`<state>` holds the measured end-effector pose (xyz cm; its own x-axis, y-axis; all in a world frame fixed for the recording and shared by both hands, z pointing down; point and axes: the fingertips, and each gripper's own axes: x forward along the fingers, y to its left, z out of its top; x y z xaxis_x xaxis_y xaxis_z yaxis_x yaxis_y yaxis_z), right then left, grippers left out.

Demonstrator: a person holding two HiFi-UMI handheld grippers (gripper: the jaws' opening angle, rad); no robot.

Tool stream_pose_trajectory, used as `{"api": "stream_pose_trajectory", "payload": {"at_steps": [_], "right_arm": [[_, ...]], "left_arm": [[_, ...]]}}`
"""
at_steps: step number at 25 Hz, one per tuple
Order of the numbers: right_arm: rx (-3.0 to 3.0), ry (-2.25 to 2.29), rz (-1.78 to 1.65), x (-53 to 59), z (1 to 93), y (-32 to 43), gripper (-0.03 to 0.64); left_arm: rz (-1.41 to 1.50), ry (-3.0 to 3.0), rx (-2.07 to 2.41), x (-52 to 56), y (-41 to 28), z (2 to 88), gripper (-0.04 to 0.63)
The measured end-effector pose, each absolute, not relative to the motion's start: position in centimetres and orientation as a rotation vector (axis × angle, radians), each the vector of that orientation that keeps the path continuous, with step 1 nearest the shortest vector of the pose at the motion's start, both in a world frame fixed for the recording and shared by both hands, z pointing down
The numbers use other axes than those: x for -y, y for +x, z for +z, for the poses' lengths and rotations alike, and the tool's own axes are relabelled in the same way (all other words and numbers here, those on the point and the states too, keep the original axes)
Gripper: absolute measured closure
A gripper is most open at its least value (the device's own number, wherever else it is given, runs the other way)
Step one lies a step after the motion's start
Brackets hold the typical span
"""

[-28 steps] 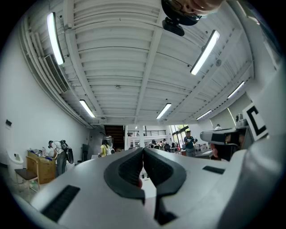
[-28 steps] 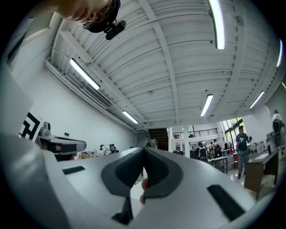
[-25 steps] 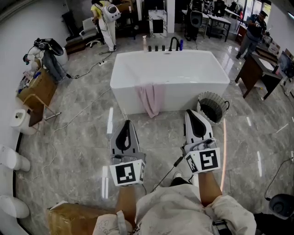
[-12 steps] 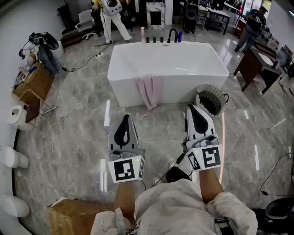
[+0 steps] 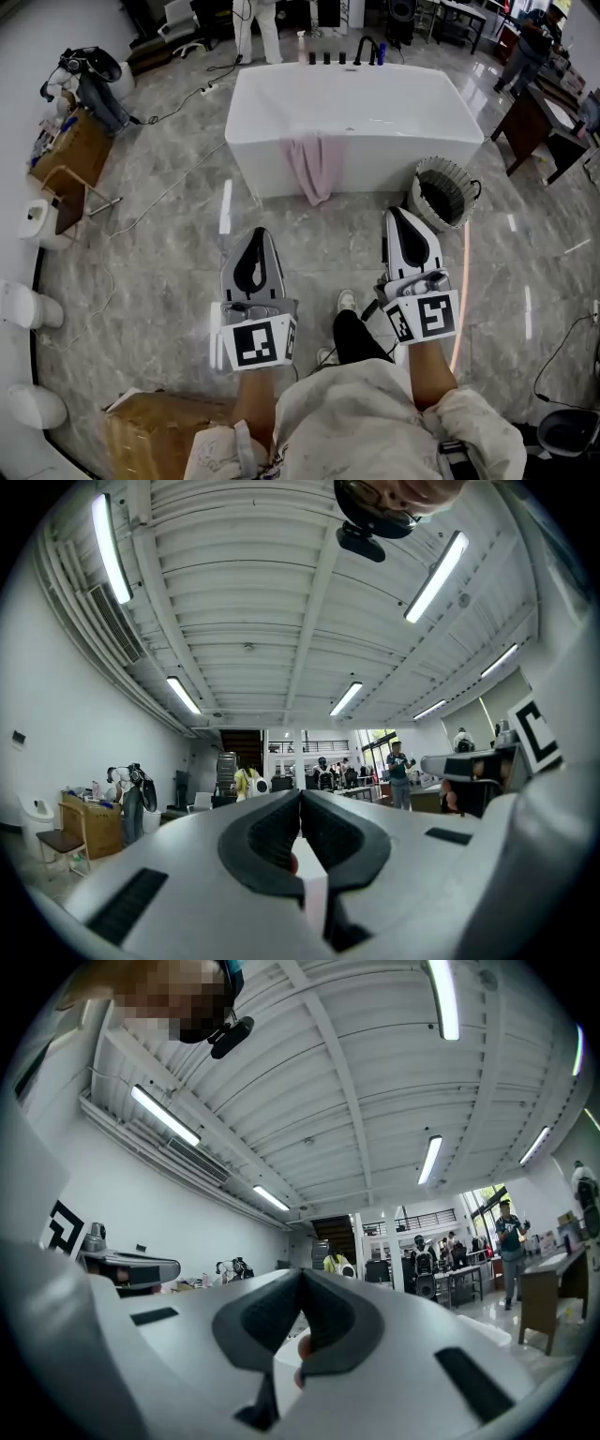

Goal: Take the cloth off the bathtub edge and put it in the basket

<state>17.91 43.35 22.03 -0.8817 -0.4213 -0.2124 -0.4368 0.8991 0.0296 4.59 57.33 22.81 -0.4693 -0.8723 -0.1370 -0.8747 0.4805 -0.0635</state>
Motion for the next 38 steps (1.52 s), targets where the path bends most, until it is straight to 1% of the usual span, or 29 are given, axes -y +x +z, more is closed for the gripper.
{"api": "stream_pose_trajectory", "payload": {"at_steps": [6,14,31,38], "right_arm": [[-2.866,-0.669,0.077,-40.0,23.2,15.9,0.629],[-2.874,-0.699,0.010,-33.0,24.5,13.1,0.629],[-2.815,-0.795,-0.051,-13.4,24.7,9.7,0.629],[-2.802,-0.804,-0.073,-7.8,24.9,8.4,0.629]], "left_arm": [[0.003,-1.528,-2.585,-54.4,2.3,23.7,0.591],[-0.011,-1.542,-2.602,-47.8,-0.9,24.3,0.591],[-0.071,-1.589,-2.527,-27.9,-5.1,22.8,0.591],[-0.066,-1.575,-2.528,-22.5,-6.7,22.6,0.591]]}}
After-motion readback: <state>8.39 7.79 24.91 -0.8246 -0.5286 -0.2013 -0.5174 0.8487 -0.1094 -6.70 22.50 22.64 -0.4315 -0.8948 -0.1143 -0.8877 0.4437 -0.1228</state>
